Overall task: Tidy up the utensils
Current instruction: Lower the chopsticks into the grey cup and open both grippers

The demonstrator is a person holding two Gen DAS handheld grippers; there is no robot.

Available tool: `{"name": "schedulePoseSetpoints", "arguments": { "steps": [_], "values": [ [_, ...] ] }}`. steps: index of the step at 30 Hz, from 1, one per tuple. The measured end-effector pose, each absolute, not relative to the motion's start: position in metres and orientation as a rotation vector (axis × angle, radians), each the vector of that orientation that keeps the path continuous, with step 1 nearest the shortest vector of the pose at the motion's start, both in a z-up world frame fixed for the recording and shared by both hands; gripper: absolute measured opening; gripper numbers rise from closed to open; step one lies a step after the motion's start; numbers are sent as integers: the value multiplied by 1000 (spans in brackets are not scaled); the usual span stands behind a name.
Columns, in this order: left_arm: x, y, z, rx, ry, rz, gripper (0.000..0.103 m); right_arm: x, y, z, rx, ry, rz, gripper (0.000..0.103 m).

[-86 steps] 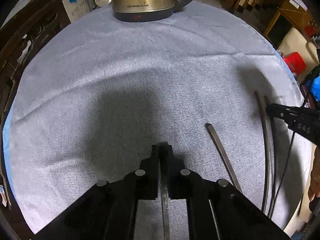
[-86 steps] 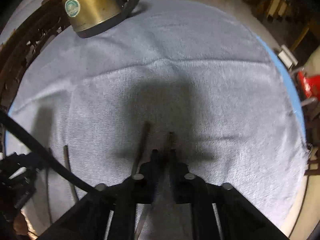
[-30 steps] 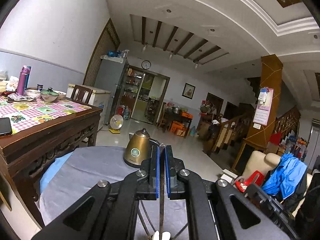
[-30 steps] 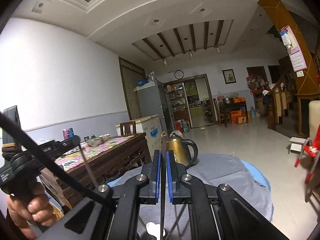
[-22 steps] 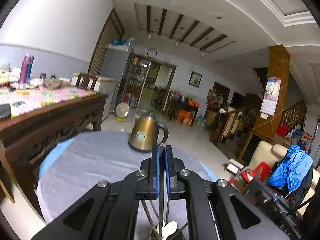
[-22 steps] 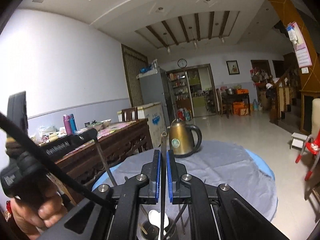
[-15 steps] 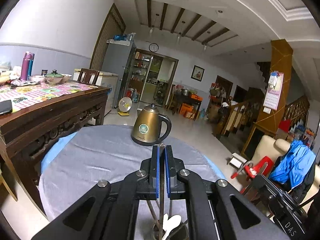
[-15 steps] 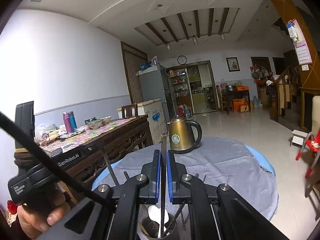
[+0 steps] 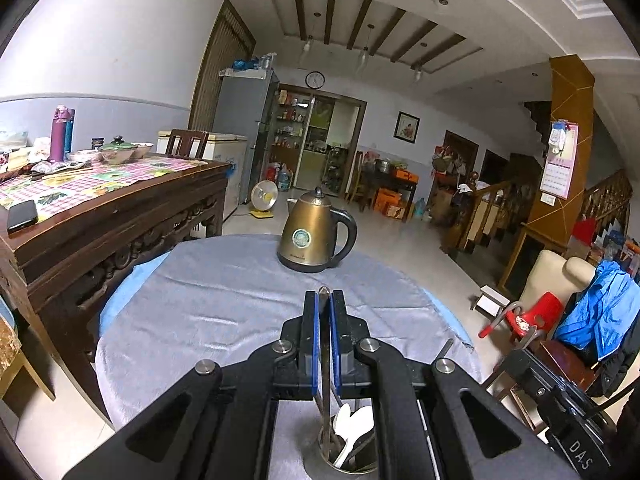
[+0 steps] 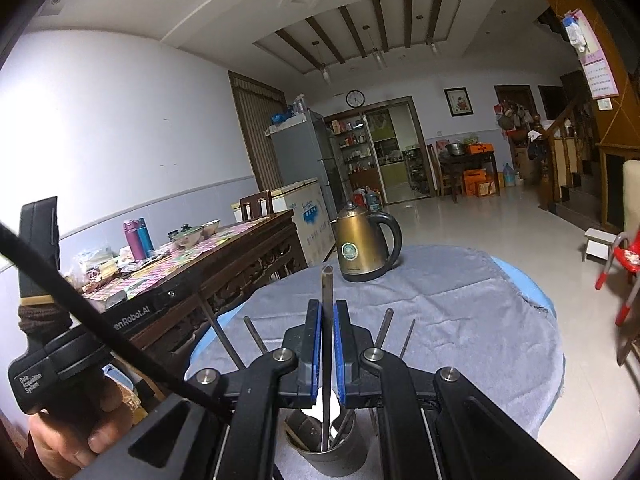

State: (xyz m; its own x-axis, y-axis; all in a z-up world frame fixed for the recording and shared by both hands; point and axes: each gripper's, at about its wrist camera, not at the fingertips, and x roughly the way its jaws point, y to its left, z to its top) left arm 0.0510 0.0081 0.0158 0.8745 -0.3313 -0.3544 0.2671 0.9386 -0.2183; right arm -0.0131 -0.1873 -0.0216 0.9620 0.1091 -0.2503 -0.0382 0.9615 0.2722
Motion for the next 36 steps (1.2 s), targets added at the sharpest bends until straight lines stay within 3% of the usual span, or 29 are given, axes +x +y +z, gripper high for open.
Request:
{"name": "schedulePoseSetpoints", "arguments": {
  "steps": [36],
  "values": [
    [50,15,8,-137,442,-257,7,-6,-177,-33,297,303,125,7]
  ]
}}
